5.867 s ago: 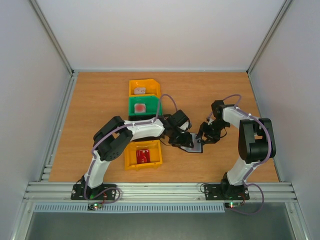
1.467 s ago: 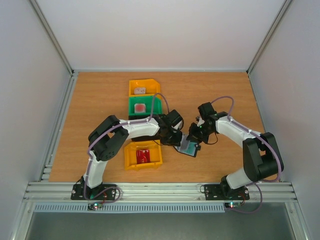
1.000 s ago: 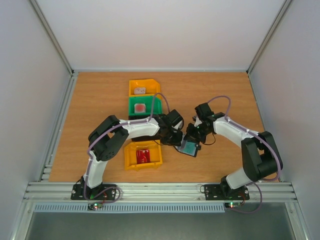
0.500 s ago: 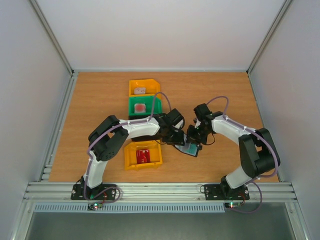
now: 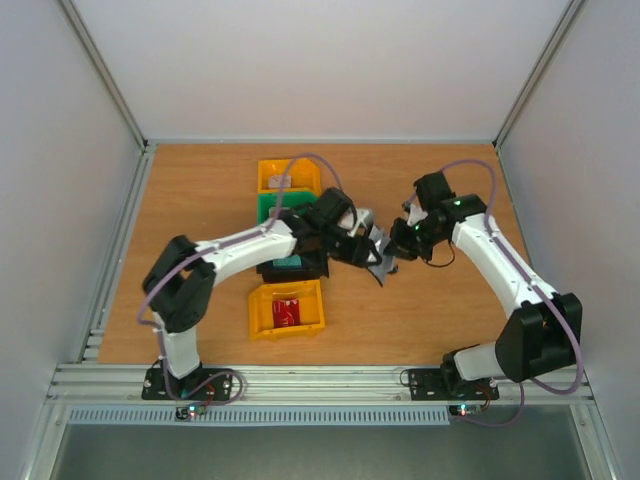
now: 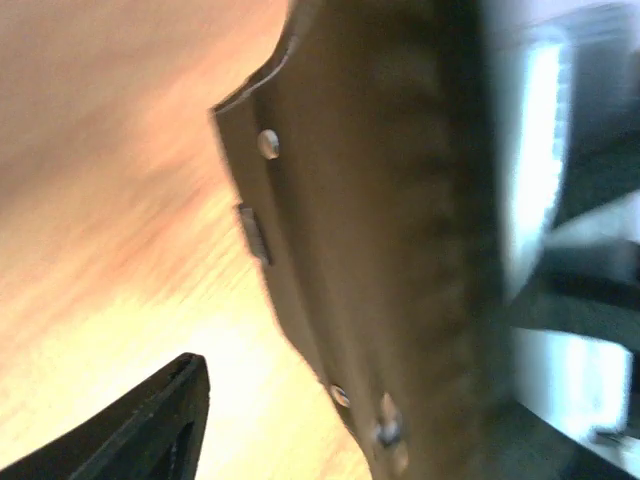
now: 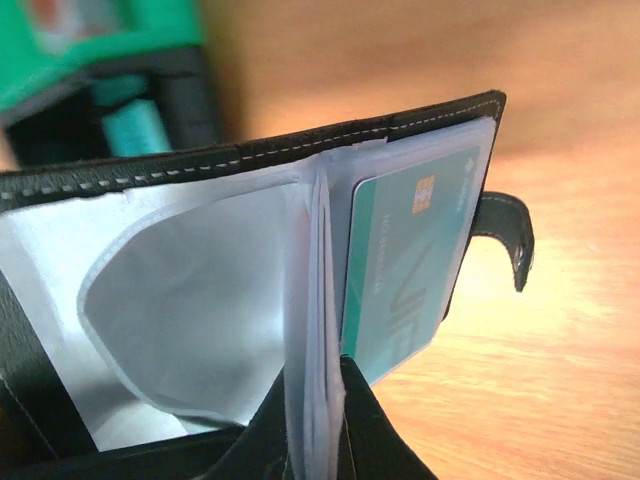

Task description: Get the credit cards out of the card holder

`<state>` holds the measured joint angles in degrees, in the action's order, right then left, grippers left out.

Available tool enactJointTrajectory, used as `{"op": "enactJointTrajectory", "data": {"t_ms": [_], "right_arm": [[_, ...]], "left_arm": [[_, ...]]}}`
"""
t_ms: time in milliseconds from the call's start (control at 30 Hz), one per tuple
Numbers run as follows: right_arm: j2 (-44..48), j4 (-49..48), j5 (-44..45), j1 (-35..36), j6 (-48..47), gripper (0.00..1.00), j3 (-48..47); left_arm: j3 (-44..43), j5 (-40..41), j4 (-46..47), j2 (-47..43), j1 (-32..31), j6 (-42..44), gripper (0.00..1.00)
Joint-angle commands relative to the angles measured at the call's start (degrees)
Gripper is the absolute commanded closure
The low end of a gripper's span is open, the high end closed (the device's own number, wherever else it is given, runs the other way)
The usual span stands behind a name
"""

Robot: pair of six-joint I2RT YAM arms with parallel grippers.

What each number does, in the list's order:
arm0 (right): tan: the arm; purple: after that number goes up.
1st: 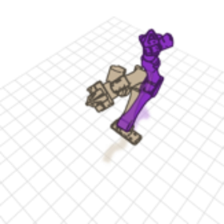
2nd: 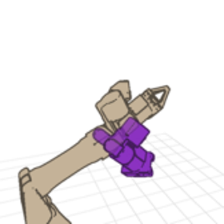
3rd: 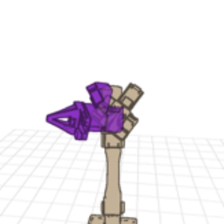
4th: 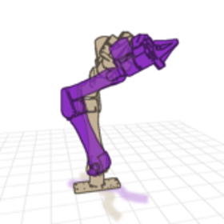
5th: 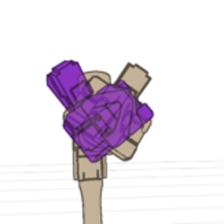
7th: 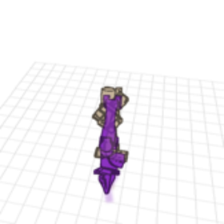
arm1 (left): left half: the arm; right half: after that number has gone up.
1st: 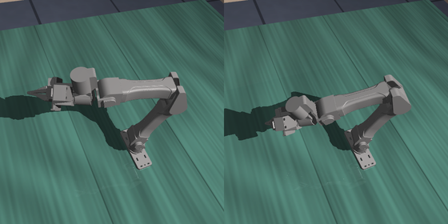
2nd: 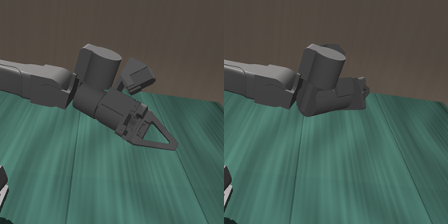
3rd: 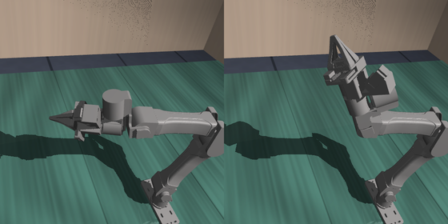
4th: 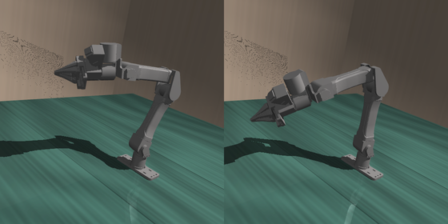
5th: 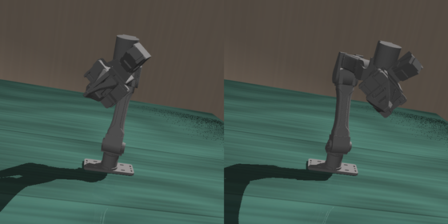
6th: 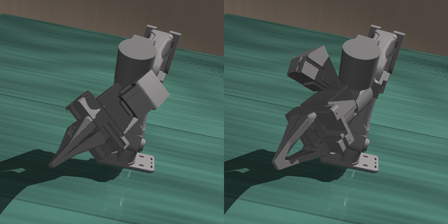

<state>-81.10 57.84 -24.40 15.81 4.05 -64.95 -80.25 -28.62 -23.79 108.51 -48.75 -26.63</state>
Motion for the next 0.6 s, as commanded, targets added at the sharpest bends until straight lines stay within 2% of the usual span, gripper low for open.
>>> {"op": "enactJointTrajectory", "data": {"t_ms": [0, 200, 367, 433, 500, 567], "right_arm": [[2.7, 5.6, -8.8, -1.0, -9.6, 0.99, -11.1], [-1.0, 12.7, -16.0, -1.0, -16.7, 0.99, -27.3], [-4.7, 13.5, -27.6, -1.0, -19.1, 0.99, -35.4], [-5.7, 13.8, -27.4, -0.9, -19.1, 0.99, -37.5], [-6.6, 14.6, -25.8, -0.9, -19.0, 0.99, -40.1], [-7.6, 14.6, -25.4, -0.9, -18.2, 0.99, -42.3]], "left_arm": [[2.3, -13.5, 11.5, -9.7, 5.4, 3.9, 0.37], [-1.6, -16.9, 1.4, -16.1, 8.2, 12.1, 0.28], [-3.7, -20.1, 0.8, -18.8, 11.6, 8.4, 0.26], [-3.8, -21.5, 1.7, -19.9, 12.5, 6.9, 0.24], [-3.8, -22.0, 2.4, -21.0, 13.0, 6.3, 0.19], [-4.2, -20.9, 2.8, -22.0, 13.0, 6.6, 0.08]]}}
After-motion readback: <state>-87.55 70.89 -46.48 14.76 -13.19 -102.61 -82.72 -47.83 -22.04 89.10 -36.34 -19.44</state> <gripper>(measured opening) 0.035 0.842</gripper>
